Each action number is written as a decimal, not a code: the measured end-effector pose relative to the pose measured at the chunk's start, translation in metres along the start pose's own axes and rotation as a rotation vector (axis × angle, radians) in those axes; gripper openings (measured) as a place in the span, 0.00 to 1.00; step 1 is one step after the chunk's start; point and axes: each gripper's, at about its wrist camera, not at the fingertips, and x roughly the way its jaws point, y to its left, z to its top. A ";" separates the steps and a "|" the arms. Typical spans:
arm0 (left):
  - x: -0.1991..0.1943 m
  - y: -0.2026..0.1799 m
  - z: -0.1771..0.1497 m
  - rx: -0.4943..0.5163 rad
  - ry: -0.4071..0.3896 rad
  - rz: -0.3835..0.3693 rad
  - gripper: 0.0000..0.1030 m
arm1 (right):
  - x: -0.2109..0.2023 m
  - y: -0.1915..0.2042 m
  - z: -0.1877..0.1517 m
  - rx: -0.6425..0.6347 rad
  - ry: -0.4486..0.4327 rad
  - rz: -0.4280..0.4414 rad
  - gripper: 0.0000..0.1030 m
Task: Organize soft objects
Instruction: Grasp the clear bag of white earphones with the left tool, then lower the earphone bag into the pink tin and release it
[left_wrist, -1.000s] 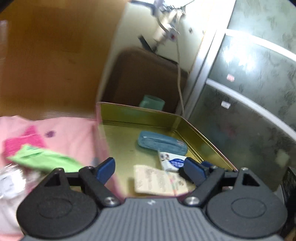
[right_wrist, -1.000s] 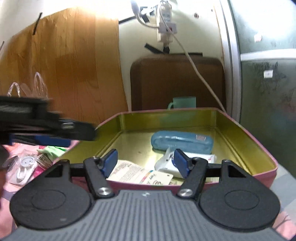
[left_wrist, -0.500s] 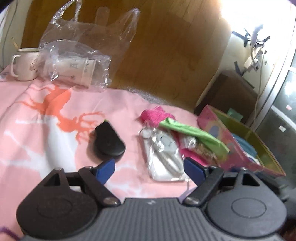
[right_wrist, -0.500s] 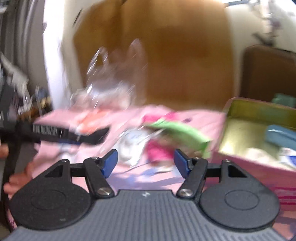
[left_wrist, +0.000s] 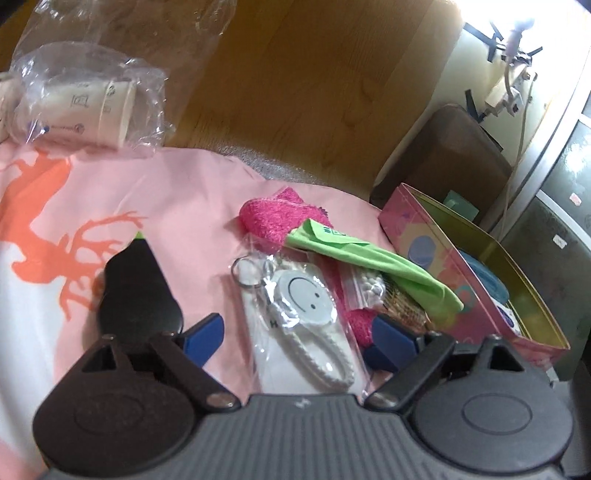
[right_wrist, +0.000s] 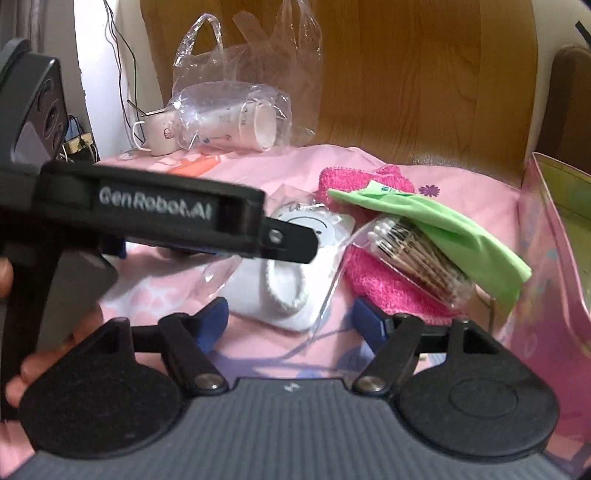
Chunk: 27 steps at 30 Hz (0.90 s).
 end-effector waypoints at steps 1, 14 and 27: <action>0.001 -0.001 -0.001 0.008 -0.001 -0.009 0.79 | 0.002 0.001 0.001 -0.003 -0.002 0.003 0.77; -0.073 -0.003 -0.032 -0.107 -0.102 0.007 0.57 | -0.031 0.031 -0.012 -0.069 -0.115 0.039 0.49; -0.056 -0.107 0.009 0.067 -0.130 -0.108 0.57 | -0.108 0.003 -0.014 -0.076 -0.370 -0.143 0.51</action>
